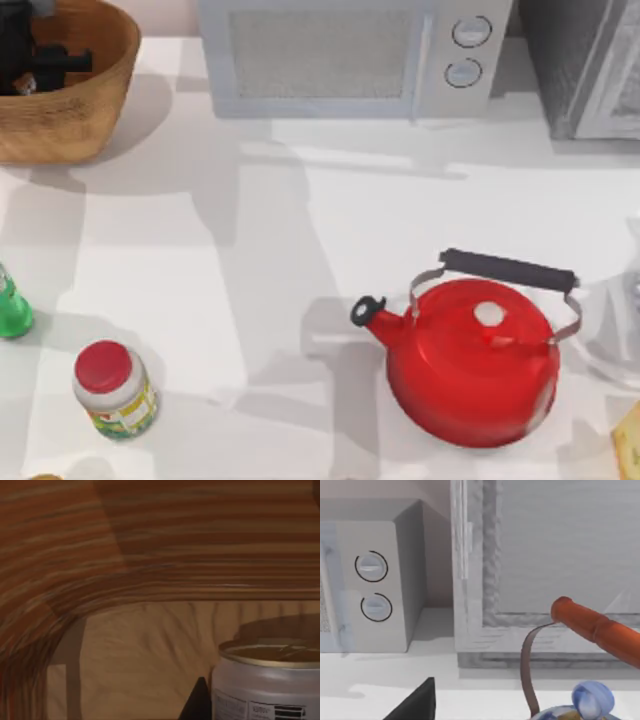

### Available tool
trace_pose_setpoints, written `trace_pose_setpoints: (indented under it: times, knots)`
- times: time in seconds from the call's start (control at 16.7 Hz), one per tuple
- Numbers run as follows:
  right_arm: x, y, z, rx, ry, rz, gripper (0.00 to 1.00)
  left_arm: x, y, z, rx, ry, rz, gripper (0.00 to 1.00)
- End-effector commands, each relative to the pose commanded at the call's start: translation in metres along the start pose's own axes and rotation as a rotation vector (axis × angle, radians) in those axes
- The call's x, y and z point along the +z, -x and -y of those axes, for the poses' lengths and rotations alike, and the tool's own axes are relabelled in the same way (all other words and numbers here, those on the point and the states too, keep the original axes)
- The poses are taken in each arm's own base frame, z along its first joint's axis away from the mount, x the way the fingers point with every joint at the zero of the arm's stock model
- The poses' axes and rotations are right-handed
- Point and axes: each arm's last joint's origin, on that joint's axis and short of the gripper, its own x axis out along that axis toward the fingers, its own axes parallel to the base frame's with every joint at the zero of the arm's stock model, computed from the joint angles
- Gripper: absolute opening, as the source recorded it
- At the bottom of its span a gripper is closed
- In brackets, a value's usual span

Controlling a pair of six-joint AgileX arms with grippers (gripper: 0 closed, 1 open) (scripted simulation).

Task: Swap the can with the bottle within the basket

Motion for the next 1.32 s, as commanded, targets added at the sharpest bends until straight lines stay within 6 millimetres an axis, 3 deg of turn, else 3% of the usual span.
trace_pose_setpoints:
  times: [0.36,0.42,0.6,0.72,0.84,1.02,1.14,1.32]
  knots:
    - [0.0,0.0,0.0,0.0,0.0,0.0,1.0,0.0,0.0,0.0,0.0,0.0,0.0,0.0]
    - [0.0,0.0,0.0,0.0,0.0,0.0,1.0,0.005,0.017,-0.001,0.008,-0.005,0.039,0.0]
    - [0.0,0.0,0.0,0.0,0.0,0.0,1.0,0.007,0.023,0.006,0.001,-0.024,0.06,0.0]
    - [0.0,0.0,0.0,0.0,0.0,0.0,1.0,0.009,0.039,0.018,-0.013,-0.059,0.111,0.0]
    - [0.0,0.0,0.0,0.0,0.0,0.0,1.0,0.01,0.066,0.031,-0.026,-0.091,0.179,0.0]
    - [0.0,0.0,0.0,0.0,0.0,0.0,1.0,0.0,0.12,0.042,-0.029,-0.104,0.296,0.0]
    - [0.0,0.0,0.0,0.0,0.0,0.0,1.0,-0.019,0.161,0.046,-0.027,-0.1,0.372,0.0]
    - [0.0,0.0,0.0,0.0,0.0,0.0,1.0,-0.063,0.217,0.053,-0.023,-0.099,0.481,0.0]
